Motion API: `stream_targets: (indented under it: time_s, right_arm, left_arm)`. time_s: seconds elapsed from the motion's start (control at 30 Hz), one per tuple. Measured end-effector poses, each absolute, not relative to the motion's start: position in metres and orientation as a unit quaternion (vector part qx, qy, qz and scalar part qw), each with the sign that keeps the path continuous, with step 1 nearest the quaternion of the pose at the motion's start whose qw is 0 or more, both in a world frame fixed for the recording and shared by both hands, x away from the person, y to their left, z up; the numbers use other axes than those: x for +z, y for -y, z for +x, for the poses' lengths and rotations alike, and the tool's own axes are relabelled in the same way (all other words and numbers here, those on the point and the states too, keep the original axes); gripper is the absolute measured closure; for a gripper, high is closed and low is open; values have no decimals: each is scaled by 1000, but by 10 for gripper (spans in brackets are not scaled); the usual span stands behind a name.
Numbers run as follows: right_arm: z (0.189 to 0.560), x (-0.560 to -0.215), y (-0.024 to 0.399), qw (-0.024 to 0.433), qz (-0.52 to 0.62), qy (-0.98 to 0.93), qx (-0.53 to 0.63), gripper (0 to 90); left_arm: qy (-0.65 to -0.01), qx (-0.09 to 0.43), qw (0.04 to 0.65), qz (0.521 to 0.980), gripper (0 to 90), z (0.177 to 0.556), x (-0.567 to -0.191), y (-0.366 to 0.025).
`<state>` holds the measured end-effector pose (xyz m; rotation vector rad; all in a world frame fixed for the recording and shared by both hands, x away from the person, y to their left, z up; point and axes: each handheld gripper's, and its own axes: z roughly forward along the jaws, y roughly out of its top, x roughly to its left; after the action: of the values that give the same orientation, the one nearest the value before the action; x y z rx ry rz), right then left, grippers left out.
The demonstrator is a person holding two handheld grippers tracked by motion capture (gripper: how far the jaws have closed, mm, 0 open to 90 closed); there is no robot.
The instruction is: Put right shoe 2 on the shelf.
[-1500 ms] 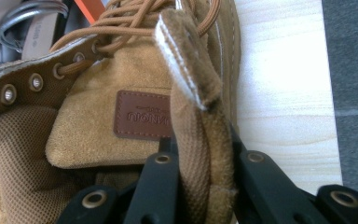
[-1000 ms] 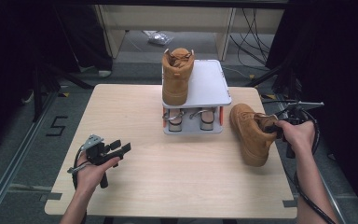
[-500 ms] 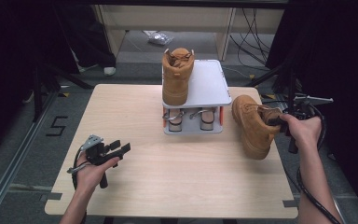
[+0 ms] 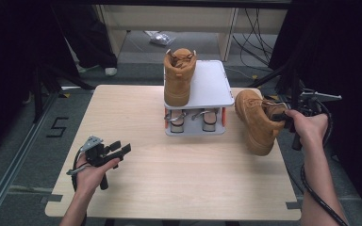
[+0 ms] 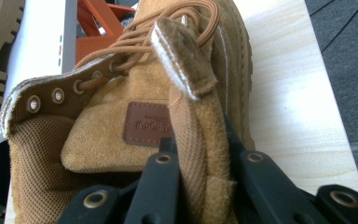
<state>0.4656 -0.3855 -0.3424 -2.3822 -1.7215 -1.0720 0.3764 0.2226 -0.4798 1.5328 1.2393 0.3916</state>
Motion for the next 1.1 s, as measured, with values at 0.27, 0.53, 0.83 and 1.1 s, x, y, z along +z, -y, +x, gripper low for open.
stream_targets:
  time_s: [0.27, 0.53, 0.83, 1.1]
  right_arm:
    - [465, -335, 388, 7, -759, 541, -362, 832]
    - [467, -327, 387, -2, -755, 535, -380, 832]
    - [468, -324, 385, 3, -750, 525, -402, 830]
    - [472, -318, 382, -7, -752, 525, -399, 830]
  left_arm:
    - [-522, 164, 536, 643, 453, 376, -480, -223]
    - [-521, 165, 536, 643, 452, 376, -480, -223]
    - [-521, 165, 537, 642, 452, 376, -480, -224]
    - [-520, 166, 536, 644, 454, 376, -480, -225]
